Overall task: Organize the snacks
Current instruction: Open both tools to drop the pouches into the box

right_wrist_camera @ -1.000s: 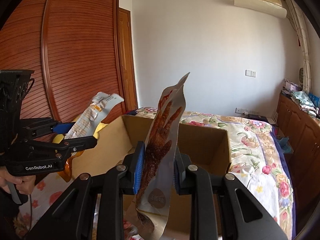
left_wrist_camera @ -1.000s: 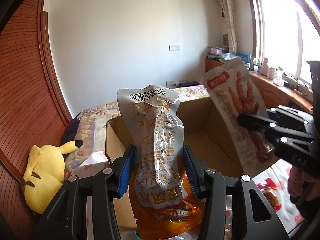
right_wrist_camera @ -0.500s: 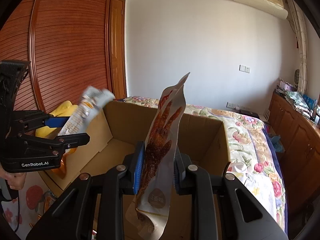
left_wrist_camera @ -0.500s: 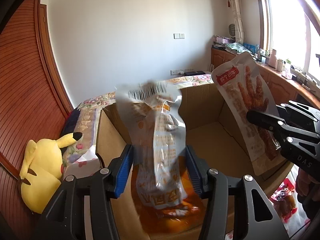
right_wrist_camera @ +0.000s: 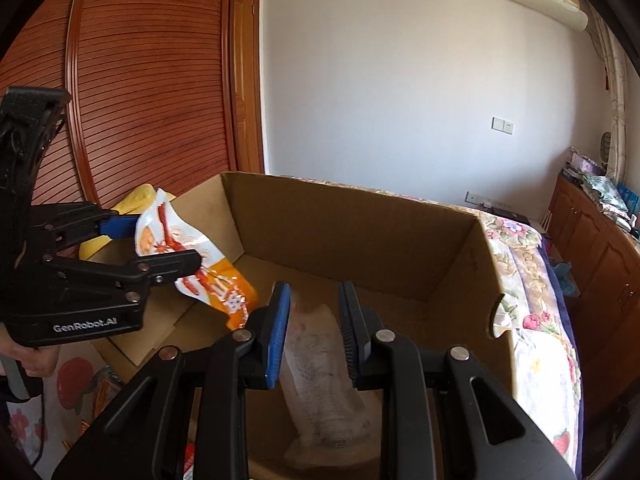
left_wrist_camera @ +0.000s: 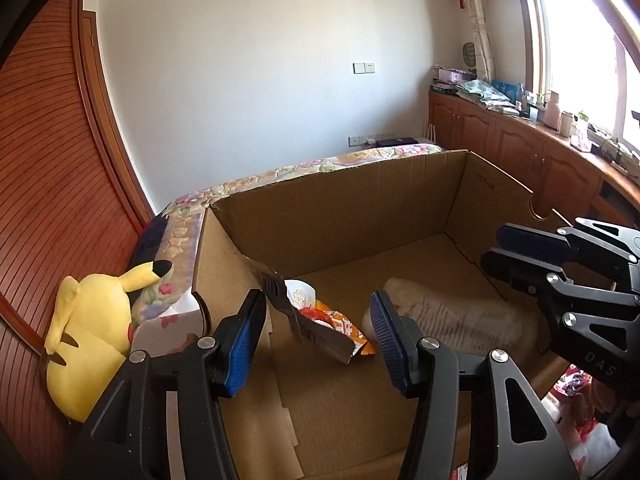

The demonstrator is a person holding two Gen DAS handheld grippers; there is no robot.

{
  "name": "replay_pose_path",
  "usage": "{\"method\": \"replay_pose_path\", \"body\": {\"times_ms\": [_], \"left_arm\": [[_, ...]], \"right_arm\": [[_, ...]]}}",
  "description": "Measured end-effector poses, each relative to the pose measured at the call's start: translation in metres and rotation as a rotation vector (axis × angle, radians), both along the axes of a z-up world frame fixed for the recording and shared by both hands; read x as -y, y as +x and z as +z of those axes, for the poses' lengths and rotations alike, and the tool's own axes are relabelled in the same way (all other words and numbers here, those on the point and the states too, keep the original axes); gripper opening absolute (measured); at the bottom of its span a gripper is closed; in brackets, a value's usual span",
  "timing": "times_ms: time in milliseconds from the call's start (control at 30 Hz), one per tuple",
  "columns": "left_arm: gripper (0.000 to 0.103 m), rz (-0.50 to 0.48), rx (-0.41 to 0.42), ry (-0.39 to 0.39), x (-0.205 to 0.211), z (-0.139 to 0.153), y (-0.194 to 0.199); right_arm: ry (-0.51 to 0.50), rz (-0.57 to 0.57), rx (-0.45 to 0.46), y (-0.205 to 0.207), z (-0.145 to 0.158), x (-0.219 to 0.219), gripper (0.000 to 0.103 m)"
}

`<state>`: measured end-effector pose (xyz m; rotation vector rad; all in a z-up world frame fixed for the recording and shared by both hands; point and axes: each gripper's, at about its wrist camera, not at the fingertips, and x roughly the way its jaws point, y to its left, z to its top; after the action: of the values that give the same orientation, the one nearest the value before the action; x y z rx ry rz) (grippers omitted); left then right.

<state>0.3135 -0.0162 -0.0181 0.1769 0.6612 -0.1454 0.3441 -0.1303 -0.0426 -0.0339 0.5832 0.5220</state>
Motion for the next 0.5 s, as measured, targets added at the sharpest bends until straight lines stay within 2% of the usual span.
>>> {"method": "replay_pose_path", "body": {"times_ms": [500], "left_arm": [[0.057,0.005,0.055,-0.015,-0.007,0.003,-0.018]], "right_arm": [[0.023,0.006,0.010,-0.028,0.011,0.011,0.026]]}}
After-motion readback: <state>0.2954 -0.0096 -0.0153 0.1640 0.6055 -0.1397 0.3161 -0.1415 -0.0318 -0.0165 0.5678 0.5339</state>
